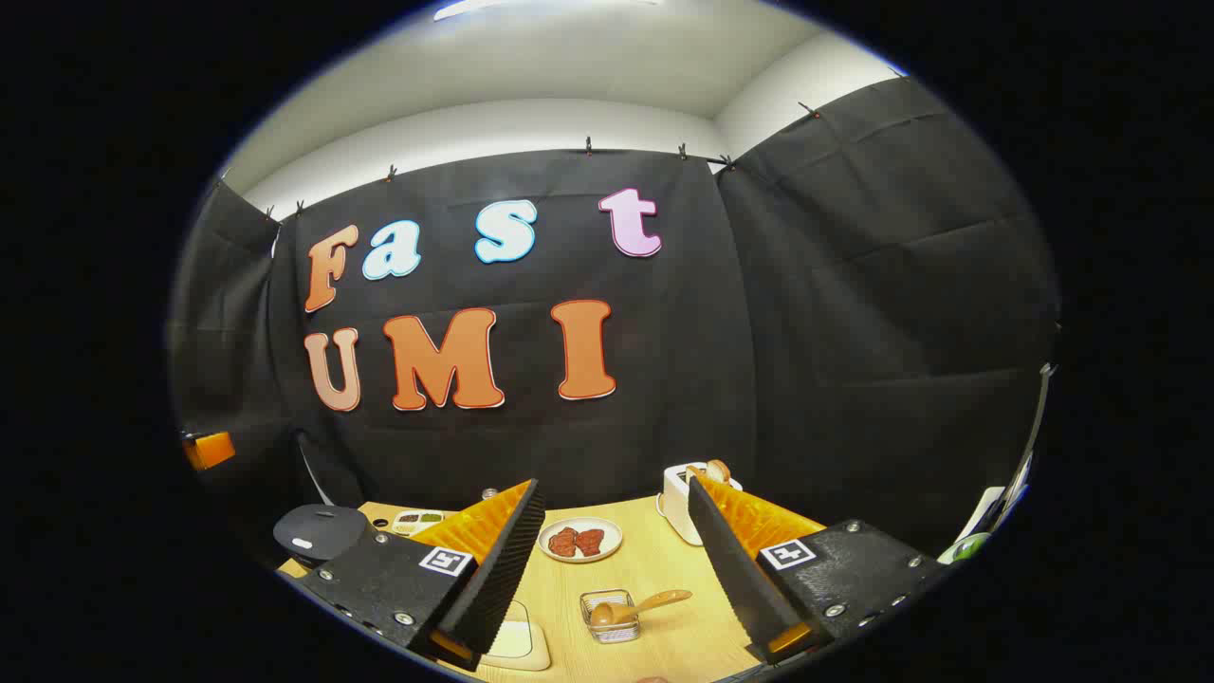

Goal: Close the left gripper, press the button to open the rice cooker; take a wooden spoon from the chopstick holder with the right hand, scoop a spoonful of rice and pour it into the rice cooker, then put the wooden spoon back into the chopstick holder.

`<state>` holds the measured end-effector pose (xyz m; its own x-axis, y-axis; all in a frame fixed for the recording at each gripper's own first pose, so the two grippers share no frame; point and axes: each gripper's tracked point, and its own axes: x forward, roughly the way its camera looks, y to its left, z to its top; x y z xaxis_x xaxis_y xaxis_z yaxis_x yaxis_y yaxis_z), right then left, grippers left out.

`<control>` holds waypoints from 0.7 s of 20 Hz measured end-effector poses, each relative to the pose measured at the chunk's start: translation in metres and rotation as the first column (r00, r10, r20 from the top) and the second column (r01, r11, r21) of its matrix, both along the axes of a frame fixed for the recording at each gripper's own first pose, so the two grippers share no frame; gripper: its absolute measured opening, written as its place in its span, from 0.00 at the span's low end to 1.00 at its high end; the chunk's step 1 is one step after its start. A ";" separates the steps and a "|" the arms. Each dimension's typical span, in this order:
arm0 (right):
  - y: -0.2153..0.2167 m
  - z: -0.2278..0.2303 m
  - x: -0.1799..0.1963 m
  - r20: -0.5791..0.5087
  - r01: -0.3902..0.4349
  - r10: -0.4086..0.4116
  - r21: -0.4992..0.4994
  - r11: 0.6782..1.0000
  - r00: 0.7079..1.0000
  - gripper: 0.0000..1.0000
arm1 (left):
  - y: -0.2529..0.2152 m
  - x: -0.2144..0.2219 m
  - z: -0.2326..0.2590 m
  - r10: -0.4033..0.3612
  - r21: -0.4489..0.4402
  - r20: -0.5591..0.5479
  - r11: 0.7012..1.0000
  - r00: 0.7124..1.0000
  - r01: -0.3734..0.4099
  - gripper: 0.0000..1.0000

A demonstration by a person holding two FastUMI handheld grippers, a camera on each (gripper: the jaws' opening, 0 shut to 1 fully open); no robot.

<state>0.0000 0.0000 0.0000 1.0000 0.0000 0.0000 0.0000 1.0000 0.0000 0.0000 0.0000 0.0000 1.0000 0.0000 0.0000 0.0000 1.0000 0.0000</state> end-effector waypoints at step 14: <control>0.015 0.006 0.002 0.004 -0.021 0.021 -0.013 1.000 1.000 0.95 | 0.013 -0.006 0.020 0.017 0.015 0.046 1.000 0.999 -0.018 0.96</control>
